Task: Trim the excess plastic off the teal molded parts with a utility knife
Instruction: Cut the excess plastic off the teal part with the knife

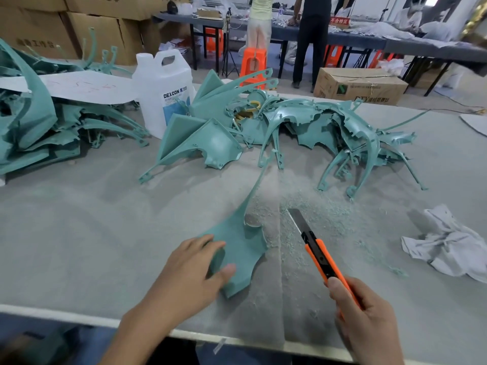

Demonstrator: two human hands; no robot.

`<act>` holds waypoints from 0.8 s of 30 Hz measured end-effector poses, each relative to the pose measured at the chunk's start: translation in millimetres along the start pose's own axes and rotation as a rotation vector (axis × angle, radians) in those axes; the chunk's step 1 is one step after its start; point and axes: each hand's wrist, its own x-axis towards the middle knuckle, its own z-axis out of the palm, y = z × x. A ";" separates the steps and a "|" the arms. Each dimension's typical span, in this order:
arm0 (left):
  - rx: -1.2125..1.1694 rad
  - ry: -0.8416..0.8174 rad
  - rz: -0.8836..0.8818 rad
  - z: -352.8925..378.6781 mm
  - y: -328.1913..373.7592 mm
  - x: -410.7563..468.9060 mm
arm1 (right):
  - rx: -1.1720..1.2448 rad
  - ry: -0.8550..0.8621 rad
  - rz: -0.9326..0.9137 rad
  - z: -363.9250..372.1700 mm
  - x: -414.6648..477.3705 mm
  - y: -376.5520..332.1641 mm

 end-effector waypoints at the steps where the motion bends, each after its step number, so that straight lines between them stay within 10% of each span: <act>1: 0.069 -0.003 -0.055 5.0 9.7 0.4 | -0.096 0.011 -0.056 0.6 0.7 -1.2; 24: -0.067 0.044 -0.016 33.2 -11.1 26.0 | -0.362 -0.071 -0.302 5.1 0.7 -5.8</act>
